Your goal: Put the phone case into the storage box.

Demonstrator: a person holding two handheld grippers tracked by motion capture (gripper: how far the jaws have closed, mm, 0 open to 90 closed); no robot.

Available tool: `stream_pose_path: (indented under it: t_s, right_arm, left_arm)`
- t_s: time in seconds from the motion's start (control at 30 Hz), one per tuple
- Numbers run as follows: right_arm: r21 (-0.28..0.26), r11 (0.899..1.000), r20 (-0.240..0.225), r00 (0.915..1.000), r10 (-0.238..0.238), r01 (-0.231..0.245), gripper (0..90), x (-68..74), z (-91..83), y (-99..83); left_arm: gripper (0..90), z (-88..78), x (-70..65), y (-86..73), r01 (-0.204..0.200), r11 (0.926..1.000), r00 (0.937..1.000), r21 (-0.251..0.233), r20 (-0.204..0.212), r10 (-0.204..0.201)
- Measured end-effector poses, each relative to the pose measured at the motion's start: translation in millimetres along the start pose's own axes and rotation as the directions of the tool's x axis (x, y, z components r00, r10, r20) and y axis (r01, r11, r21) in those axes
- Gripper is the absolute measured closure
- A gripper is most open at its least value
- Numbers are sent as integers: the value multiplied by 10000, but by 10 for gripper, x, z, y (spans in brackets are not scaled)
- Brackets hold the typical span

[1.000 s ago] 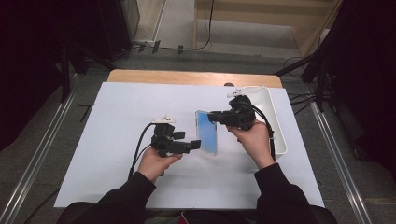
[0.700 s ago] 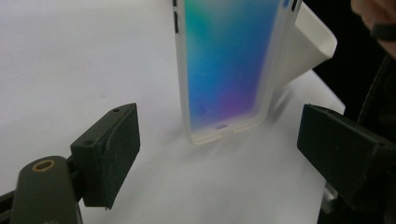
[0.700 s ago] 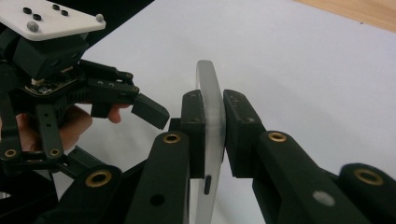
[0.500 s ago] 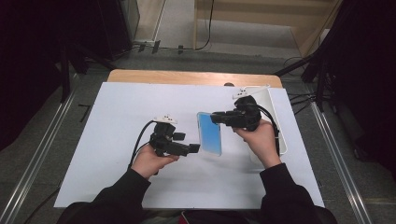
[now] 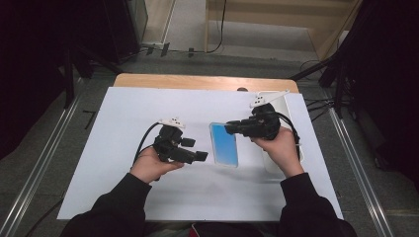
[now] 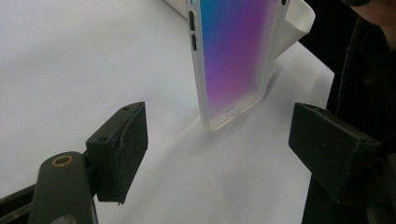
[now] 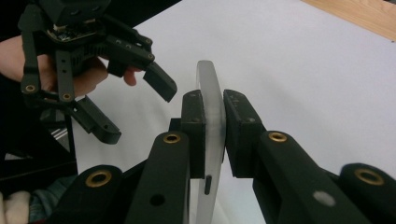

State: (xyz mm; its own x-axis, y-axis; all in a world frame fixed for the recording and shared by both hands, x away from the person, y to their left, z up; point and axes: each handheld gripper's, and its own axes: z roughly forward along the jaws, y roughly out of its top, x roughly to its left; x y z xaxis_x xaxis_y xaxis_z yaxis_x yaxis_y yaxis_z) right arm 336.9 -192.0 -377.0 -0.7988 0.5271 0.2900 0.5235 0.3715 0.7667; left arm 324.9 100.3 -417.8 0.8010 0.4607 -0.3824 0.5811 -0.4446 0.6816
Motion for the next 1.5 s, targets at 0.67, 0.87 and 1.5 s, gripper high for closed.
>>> stream_pose_path:
  t_s: [0.67, 0.87, 1.5]
  right_arm:
    - [372, 9965, -1206, 9902, -705, 754, 775, 22, -11, 19]
    - [445, 9938, -1467, 9847, -941, 1016, 775, 45, 14, 28]
    - [711, 9832, -2545, 9561, -1453, 1683, 775, 90, 169, 54]
  left_arm:
    - [276, -186, 24, 105, -1084, 9940, 9915, -127, 705, 1090]
    - [325, -231, 42, 153, -1390, 9893, 9893, -436, 381, 1407]
    - [358, -211, 100, 252, -1744, 9846, 9701, -134, 1691, 1741]
